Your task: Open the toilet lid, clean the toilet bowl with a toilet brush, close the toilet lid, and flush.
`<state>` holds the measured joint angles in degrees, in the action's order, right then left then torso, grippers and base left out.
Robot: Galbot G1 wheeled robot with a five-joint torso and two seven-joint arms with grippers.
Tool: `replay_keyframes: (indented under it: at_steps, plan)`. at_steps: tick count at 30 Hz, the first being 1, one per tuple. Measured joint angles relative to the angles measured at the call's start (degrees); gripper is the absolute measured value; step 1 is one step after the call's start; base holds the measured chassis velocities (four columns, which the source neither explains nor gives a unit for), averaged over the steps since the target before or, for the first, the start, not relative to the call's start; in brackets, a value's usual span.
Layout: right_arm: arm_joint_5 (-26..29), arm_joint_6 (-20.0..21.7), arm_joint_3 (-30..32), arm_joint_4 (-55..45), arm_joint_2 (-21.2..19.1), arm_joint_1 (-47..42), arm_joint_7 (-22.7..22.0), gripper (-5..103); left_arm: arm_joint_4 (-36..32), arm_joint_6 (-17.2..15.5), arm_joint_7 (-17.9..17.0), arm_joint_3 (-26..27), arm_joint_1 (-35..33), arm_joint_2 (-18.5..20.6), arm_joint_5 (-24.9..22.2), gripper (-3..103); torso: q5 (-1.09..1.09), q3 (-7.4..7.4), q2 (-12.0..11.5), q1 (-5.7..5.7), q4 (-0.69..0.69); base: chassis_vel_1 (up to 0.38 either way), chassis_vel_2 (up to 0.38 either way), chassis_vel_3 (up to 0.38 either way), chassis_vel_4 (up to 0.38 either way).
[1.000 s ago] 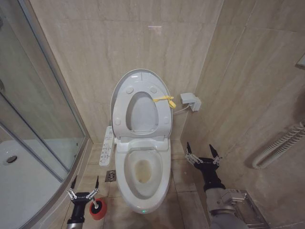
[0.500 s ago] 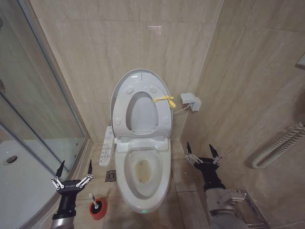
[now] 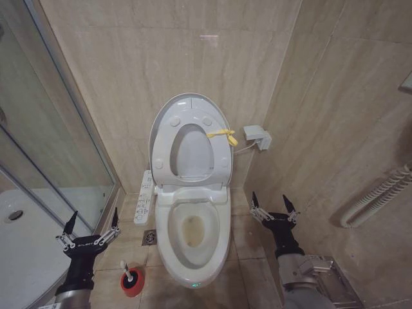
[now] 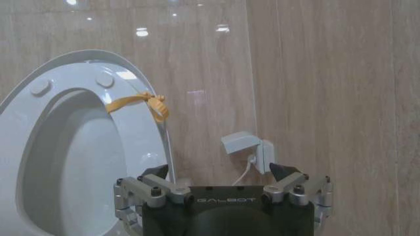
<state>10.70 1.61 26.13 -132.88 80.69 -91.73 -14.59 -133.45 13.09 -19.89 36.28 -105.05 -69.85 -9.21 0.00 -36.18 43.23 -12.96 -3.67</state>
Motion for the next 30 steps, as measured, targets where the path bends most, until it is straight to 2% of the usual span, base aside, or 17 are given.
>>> replay_keyframes:
  at_steps: [9,13,17,20,30]
  plan:
    - [0.00,0.00,0.00,0.00,0.00,0.00,0.00,100,0.36,0.90,-0.85,-0.43,-2.54,-0.61,0.05,100,0.00,0.00,0.00,0.00,0.00,0.000,0.000,0.000,0.000]
    - [0.00,0.00,0.00,0.00,0.00,0.00,0.00,100,1.33,3.09,-0.95,-0.80,-3.46,-0.39,0.41,100,0.00,0.00,0.00,0.00,0.00,0.000,0.000,0.000,0.000]
    - [0.00,0.00,0.00,0.00,0.00,0.00,0.00,100,3.05,7.07,-1.67,-1.17,-4.92,-0.50,2.39,100,0.00,0.00,0.00,0.00,0.00,0.000,0.000,0.000,0.000]
    - [0.00,0.00,0.00,0.00,0.00,0.00,0.00,100,3.56,8.38,-2.55,-1.02,-5.75,-0.35,3.09,100,0.00,0.00,0.00,0.00,0.00,0.000,0.000,0.000,0.000]
    - [0.00,0.00,0.00,0.00,0.00,0.00,0.00,100,4.13,8.26,-2.95,1.59,-4.80,0.40,2.41,100,0.00,0.00,0.00,0.00,0.00,0.000,0.000,0.000,0.000]
